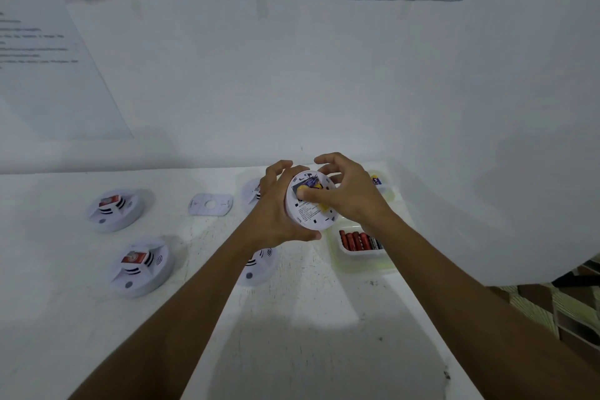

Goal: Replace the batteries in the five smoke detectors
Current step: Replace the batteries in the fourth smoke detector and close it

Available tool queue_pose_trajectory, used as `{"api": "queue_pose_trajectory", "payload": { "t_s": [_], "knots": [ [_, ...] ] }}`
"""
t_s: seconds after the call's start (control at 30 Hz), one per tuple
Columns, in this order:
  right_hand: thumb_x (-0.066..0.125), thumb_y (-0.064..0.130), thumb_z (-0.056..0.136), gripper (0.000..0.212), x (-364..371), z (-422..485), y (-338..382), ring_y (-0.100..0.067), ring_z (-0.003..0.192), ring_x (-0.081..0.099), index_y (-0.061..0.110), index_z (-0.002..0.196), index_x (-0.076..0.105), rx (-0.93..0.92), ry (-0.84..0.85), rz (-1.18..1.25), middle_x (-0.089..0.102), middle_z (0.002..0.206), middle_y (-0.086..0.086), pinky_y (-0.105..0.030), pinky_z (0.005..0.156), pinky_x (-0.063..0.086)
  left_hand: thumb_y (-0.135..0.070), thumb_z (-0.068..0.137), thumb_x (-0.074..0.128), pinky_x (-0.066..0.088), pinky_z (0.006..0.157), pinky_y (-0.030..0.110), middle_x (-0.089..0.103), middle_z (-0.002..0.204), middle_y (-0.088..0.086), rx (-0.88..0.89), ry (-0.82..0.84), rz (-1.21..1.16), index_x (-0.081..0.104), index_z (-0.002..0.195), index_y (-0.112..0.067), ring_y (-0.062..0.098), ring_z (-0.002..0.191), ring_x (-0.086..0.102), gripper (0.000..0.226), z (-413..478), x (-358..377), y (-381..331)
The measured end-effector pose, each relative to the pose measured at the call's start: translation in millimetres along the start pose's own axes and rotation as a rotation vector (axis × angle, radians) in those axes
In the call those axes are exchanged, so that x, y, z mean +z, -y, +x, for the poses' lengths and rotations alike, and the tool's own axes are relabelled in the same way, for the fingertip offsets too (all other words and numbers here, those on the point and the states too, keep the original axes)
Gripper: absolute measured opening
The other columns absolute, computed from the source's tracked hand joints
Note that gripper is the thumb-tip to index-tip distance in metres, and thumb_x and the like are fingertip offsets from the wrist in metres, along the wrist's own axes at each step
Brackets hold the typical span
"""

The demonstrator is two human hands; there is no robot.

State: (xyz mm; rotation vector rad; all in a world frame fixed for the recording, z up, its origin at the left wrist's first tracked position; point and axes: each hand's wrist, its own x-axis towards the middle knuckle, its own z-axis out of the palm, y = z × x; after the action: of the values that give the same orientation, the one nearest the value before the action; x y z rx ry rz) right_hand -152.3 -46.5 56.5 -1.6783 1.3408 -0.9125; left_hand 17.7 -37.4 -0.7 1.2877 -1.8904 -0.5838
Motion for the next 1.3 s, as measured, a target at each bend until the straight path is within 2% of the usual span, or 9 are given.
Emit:
{"api": "queue_pose_trajectory", "payload": {
  "t_s": [0.2, 0.33, 0.4, 0.57, 0.73, 0.8, 0.9, 1.03, 1.3],
  "knots": [
    [0.092, 0.04, 0.06, 0.054, 11, 3, -4, -0.013, 0.091, 0.068, 0.024, 0.105, 0.066, 0.063, 0.018, 0.04, 0.069, 0.105, 0.003, -0.029, 0.072, 0.06, -0.061, 0.038, 0.079, 0.036, 0.108, 0.035, 0.025, 0.138, -0.007, 0.046, -0.006, -0.065, 0.02, 0.117, -0.077, 0.02, 0.135, 0.031, 0.1, -6, -4, -5],
    [0.092, 0.035, 0.061, 0.046, 23, 5, -2, -0.017, 0.086, 0.071, 0.02, 0.097, 0.068, 0.069, 0.01, 0.069, 0.072, 0.098, 0.001, -0.037, 0.074, 0.062, -0.059, 0.038, 0.083, 0.036, 0.108, 0.026, 0.021, 0.146, -0.006, 0.036, 0.023, -0.05, 0.033, 0.123, -0.055, 0.01, 0.134, 0.029, 0.099, -16, -14, 5],
    [0.091, 0.032, 0.063, 0.04, 32, 6, 1, -0.018, 0.084, 0.072, 0.02, 0.094, 0.068, 0.067, 0.008, 0.096, 0.072, 0.095, 0.0, -0.034, 0.07, 0.062, -0.06, 0.039, 0.084, 0.037, 0.108, 0.025, 0.02, 0.148, -0.005, 0.032, 0.04, -0.054, 0.034, 0.125, -0.05, 0.01, 0.136, 0.029, 0.099, -21, -22, 14],
    [0.084, 0.018, 0.077, 0.026, 59, 9, 10, -0.022, 0.09, 0.07, 0.016, 0.098, 0.069, 0.039, 0.004, 0.237, 0.073, 0.098, -0.005, -0.034, 0.072, 0.061, -0.056, 0.04, 0.085, 0.038, 0.108, 0.025, 0.018, 0.147, -0.007, -0.007, 0.062, -0.112, 0.026, 0.124, -0.067, 0.013, 0.139, 0.028, 0.104, -31, -57, 35],
    [0.076, 0.005, 0.083, 0.023, 88, 13, 29, -0.027, 0.089, 0.07, 0.019, 0.101, 0.069, -0.041, 0.103, 0.336, 0.072, 0.102, -0.008, -0.039, 0.074, 0.06, -0.047, 0.042, 0.089, 0.033, 0.114, 0.029, 0.026, 0.142, -0.012, -0.024, 0.076, -0.14, 0.033, 0.135, -0.039, 0.01, 0.137, 0.026, 0.109, -44, -102, 59],
    [0.075, 0.004, 0.083, 0.022, 104, 15, 37, -0.028, 0.084, 0.07, 0.019, 0.099, 0.069, -0.064, 0.087, 0.369, 0.072, 0.102, -0.009, -0.04, 0.071, 0.058, -0.045, 0.044, 0.089, 0.035, 0.113, 0.037, 0.032, 0.136, -0.02, -0.007, 0.061, -0.166, 0.034, 0.133, -0.04, 0.014, 0.134, 0.032, 0.105, -48, -118, 68],
    [0.075, 0.006, 0.084, 0.021, 130, 19, 45, -0.031, 0.085, 0.07, 0.024, 0.093, 0.071, -0.058, 0.003, 0.384, 0.072, 0.104, -0.006, -0.033, 0.062, 0.057, -0.041, 0.049, 0.09, 0.04, 0.109, 0.045, 0.037, 0.138, -0.011, -0.039, 0.028, -0.197, 0.033, 0.136, -0.04, 0.015, 0.132, 0.037, 0.103, -53, -136, 85],
    [0.074, 0.008, 0.086, 0.016, 162, 24, 51, -0.029, 0.089, 0.071, 0.022, 0.093, 0.071, -0.048, -0.041, 0.392, 0.072, 0.101, -0.004, -0.036, 0.065, 0.059, -0.051, 0.049, 0.09, 0.041, 0.11, 0.041, 0.042, 0.14, -0.007, -0.051, 0.019, -0.247, 0.033, 0.137, -0.036, 0.016, 0.131, 0.043, 0.105, -56, -151, 104],
    [0.074, 0.011, 0.086, 0.012, 197, 37, 56, -0.025, 0.089, 0.072, 0.019, 0.095, 0.07, -0.065, -0.008, 0.325, 0.074, 0.1, -0.001, -0.038, 0.072, 0.062, -0.038, 0.054, 0.089, 0.042, 0.109, 0.035, 0.045, 0.136, -0.014, -0.095, 0.071, -0.232, 0.035, 0.132, -0.039, 0.011, 0.126, 0.047, 0.095, -58, -177, 138]
  ]
}}
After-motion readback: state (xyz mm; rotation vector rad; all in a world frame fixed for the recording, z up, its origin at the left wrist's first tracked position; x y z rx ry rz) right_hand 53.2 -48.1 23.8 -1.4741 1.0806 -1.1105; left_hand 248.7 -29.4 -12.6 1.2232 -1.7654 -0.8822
